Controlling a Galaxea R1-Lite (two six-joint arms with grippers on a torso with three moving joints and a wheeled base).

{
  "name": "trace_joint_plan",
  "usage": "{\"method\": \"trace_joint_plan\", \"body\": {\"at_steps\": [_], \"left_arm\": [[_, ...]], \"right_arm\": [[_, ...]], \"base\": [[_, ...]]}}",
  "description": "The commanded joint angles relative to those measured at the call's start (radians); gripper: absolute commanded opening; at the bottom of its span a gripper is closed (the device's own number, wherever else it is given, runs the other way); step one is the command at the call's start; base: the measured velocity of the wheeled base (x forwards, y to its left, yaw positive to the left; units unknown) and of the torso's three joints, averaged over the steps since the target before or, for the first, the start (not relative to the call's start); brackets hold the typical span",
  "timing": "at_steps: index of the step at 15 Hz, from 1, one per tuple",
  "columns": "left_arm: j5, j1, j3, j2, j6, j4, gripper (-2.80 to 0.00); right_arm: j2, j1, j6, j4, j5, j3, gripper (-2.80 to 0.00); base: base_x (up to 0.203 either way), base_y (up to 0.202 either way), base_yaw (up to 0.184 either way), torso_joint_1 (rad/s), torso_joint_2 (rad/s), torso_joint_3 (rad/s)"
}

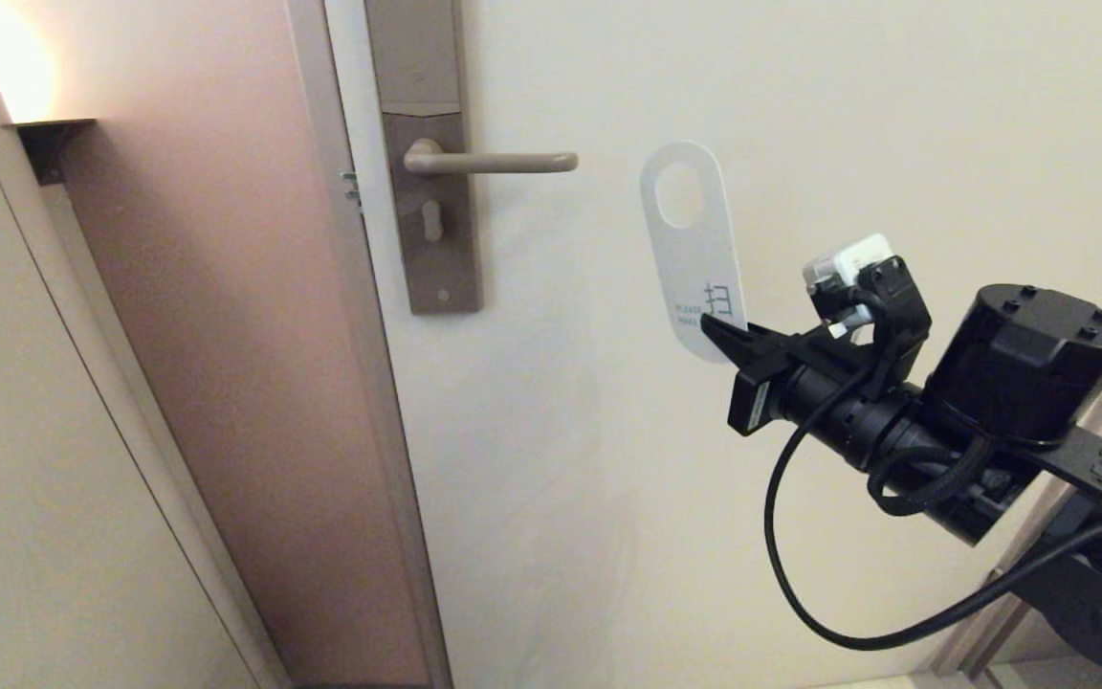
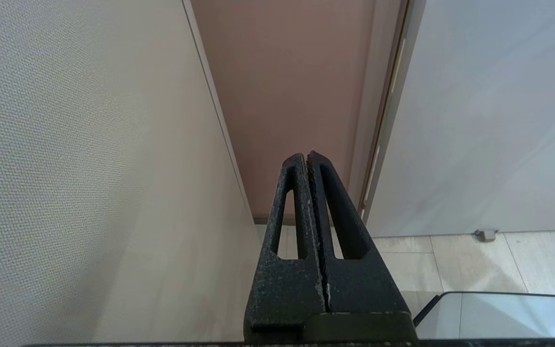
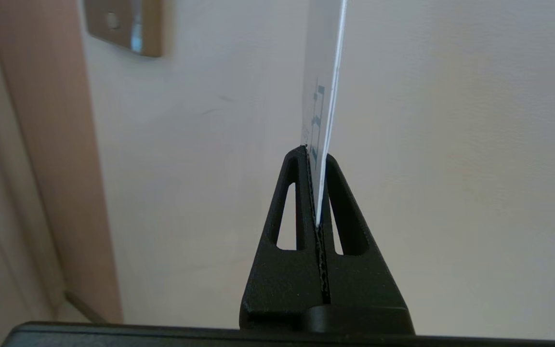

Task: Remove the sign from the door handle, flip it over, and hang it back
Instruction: Hang the sign back with the other side facing out

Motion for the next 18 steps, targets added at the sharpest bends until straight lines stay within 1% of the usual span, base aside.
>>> {"method": "trace_joint_plan", "body": {"at_steps": [1,4,8,12,14,17,18], "left_arm": [[0.000,0.000,0.000,0.001,0.000,0.000,-2.80],[0.000,0.000,0.000,0.001,0.000,0.000,-2.80],[0.000,0.000,0.000,0.001,0.000,0.000,-2.80],[0.000,0.000,0.000,0.001,0.000,0.000,-2.80],[0.000,0.000,0.000,0.001,0.000,0.000,-2.80],[0.000,0.000,0.000,0.001,0.000,0.000,-2.80],[0.000,0.001,0.000,0.001,0.000,0.000,-2.80]], "right_arm": [[0.016,0.010,0.002,-0.007,0.001,-0.014,-2.80],[0.050,0.023,0.037,-0.003,-0.001,-0.073,-2.80],[0.063,0.023,0.044,0.003,0.002,-0.091,-2.80],[0.067,0.023,0.049,0.083,0.005,-0.155,-2.80],[0.080,0.023,0.051,0.096,0.008,-0.182,-2.80],[0.081,0.023,0.064,0.112,0.056,-0.186,-2.80],[0.085,0.023,0.073,0.122,0.057,-0.195,-2.80]], "base": [[0.000,0.000,0.000,0.000,0.00,0.000],[0.000,0.000,0.000,0.000,0.00,0.000],[0.000,0.000,0.000,0.000,0.00,0.000],[0.000,0.000,0.000,0.000,0.00,0.000],[0.000,0.000,0.000,0.000,0.00,0.000],[0.000,0.000,0.000,0.000,0.00,0.000],[0.000,0.000,0.000,0.000,0.00,0.000]]}}
